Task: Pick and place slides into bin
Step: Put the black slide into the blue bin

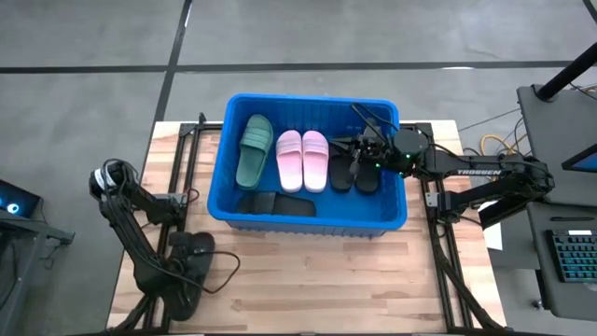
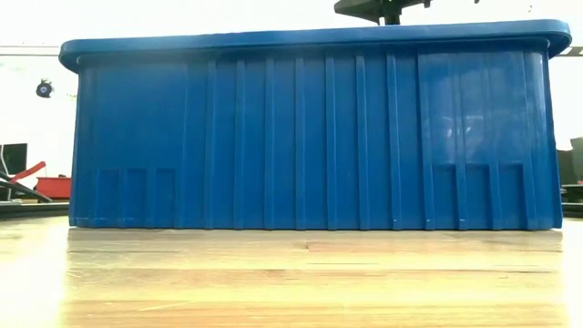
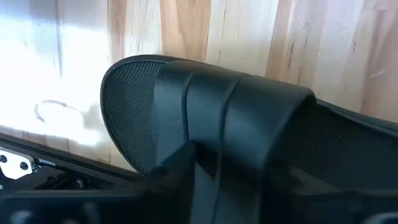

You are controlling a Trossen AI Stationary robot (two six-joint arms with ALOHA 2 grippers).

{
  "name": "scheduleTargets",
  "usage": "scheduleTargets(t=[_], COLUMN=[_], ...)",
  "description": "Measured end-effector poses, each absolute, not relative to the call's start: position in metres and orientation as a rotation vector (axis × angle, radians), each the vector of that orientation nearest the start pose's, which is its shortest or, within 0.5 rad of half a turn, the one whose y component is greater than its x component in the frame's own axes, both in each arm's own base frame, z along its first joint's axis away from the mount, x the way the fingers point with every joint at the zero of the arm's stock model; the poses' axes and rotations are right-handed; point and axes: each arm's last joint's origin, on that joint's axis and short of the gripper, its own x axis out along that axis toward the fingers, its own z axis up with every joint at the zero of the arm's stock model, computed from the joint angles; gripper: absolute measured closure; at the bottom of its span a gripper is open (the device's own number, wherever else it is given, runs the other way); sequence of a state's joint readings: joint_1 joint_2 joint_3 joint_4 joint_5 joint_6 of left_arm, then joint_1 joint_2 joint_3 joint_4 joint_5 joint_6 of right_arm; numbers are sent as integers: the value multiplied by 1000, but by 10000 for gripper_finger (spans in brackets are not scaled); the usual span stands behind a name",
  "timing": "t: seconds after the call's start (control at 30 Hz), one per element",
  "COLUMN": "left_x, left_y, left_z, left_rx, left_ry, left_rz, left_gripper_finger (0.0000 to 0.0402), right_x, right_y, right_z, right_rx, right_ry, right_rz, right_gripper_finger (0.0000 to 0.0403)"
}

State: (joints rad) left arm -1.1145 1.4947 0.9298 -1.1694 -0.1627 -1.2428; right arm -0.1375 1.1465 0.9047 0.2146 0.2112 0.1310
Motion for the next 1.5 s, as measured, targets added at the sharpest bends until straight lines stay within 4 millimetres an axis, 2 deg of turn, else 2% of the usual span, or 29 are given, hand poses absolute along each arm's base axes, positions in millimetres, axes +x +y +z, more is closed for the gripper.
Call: scheduleTargets(t=[0.13, 0.2, 0.37, 0.57, 0.83, 0.93, 1.07, 1.23, 1.33, 1.5], left_x=[101, 100, 96, 90, 87, 87, 87, 92, 95, 105], left_y=[-196, -195, -186, -172, -148, -141, -132, -111, -97, -83], left_z=[197, 202, 225, 267, 333, 352, 369, 386, 397, 412], left_rx=[58, 36, -41, -192, -356, -317, -131, 78, 118, 212], left_ry=[1473, 1476, 1456, 1350, 948, 804, 685, 531, 468, 371], left_rz=[244, 222, 152, -1, -77, -99, -157, -59, 6, 62], left_gripper_finger=[365, 390, 395, 399, 401, 401, 401, 401, 401, 401], right_x=[256, 256, 256, 256, 256, 256, 257, 259, 258, 258], right_y=[-42, -42, -42, -42, -42, -42, -39, -29, -28, -30], right_z=[341, 341, 341, 341, 341, 342, 345, 353, 363, 394], right_rx=[128, 128, 128, 129, 162, 185, 223, 69, 28, -6], right_ry=[4, 4, 4, 4, -3, -11, -23, -23, -48, -105], right_rz=[-350, -350, -350, -350, -350, -350, -263, -134, -131, -124], right_gripper_finger=[394, 394, 394, 394, 394, 394, 394, 386, 367, 315])
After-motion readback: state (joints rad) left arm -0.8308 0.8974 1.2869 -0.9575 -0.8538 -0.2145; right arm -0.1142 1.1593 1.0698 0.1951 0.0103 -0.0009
